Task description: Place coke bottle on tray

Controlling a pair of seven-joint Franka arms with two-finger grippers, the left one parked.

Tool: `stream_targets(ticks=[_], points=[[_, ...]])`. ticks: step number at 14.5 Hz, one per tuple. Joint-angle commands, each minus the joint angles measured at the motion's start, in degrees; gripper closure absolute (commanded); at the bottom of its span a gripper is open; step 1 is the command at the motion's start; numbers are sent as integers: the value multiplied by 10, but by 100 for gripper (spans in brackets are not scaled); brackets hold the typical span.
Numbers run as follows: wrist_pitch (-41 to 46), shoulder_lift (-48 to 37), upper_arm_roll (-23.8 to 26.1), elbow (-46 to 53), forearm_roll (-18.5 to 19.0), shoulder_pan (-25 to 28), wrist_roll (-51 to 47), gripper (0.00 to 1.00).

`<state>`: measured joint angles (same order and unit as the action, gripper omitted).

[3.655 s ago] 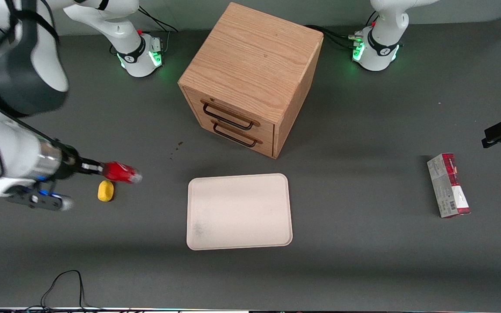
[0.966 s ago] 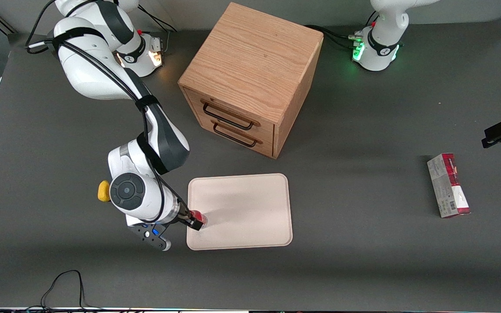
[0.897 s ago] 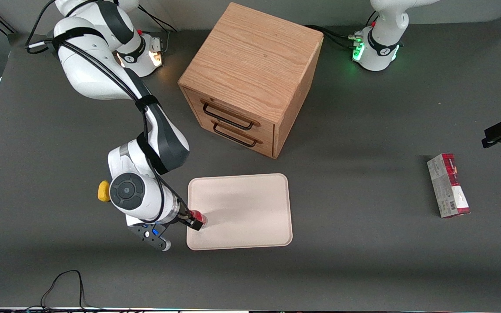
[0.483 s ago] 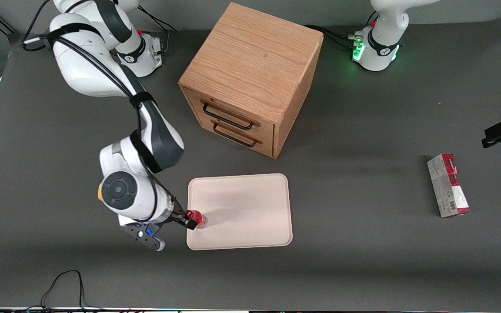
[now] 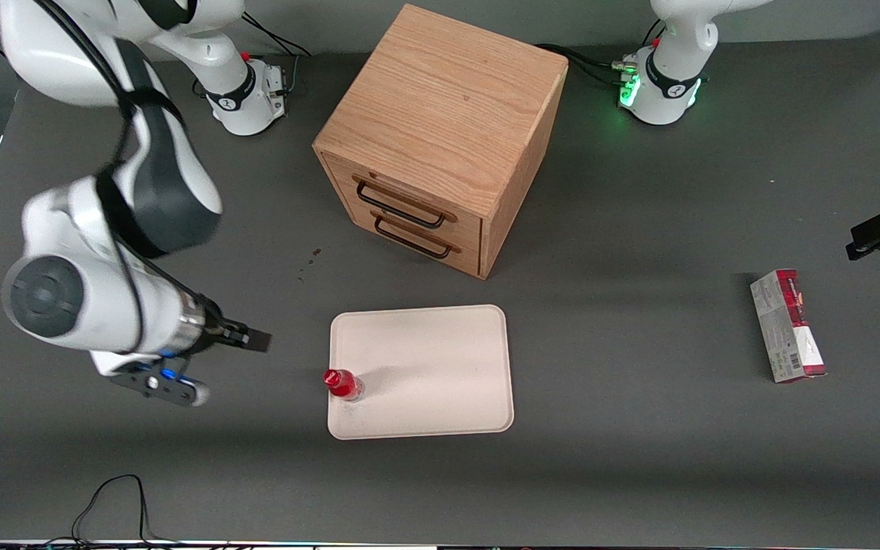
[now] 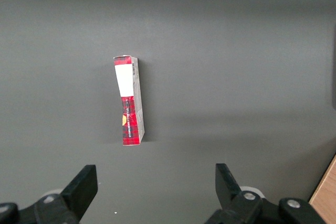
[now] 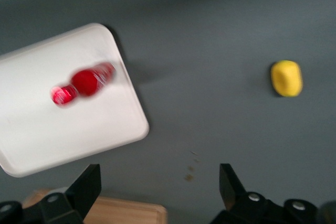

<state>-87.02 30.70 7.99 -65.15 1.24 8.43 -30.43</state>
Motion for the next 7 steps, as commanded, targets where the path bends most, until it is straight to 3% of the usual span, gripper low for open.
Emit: stream_targets(ticks=[1, 7], points=[[-22, -158, -5, -200, -14, -27, 100, 0], [-97, -373, -65, -435, -13, -32, 263, 0]])
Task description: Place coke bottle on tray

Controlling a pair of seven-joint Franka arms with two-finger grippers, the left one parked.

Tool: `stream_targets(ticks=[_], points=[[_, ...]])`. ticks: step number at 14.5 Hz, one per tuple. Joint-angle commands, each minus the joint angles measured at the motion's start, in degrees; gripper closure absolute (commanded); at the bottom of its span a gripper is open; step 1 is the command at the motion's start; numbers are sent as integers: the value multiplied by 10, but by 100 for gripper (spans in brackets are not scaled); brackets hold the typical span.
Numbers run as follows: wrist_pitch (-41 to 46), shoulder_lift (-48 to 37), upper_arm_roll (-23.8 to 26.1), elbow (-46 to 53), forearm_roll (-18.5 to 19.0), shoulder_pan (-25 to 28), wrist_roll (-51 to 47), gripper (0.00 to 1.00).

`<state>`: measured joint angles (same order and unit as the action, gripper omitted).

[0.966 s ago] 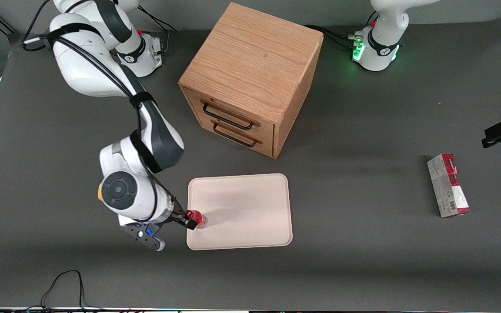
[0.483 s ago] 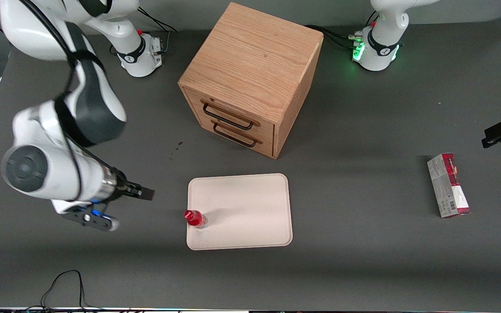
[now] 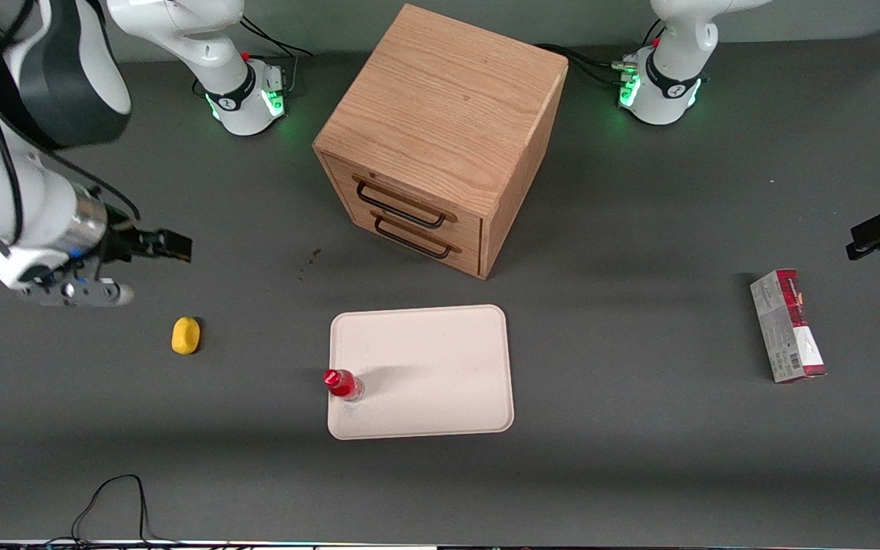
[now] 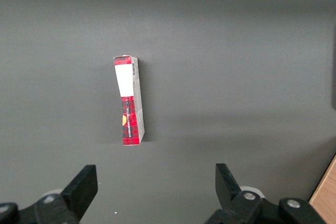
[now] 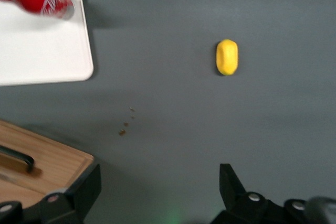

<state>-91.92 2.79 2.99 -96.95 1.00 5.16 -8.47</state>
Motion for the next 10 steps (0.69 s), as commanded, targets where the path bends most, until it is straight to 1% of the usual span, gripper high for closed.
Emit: stream_targets(ticks=[1, 2, 3, 4, 8, 10], points=[[-49, -121, -26, -138, -11, 0, 68, 0], [-45, -137, -39, -143, -11, 0, 89, 0], [-38, -139, -55, -141, -11, 2, 114, 0], [-30, -136, -61, -129, -12, 6, 128, 0], [1, -70, -70, -42, -9, 33, 121, 0], [16, -60, -82, -19, -11, 41, 122, 0]])
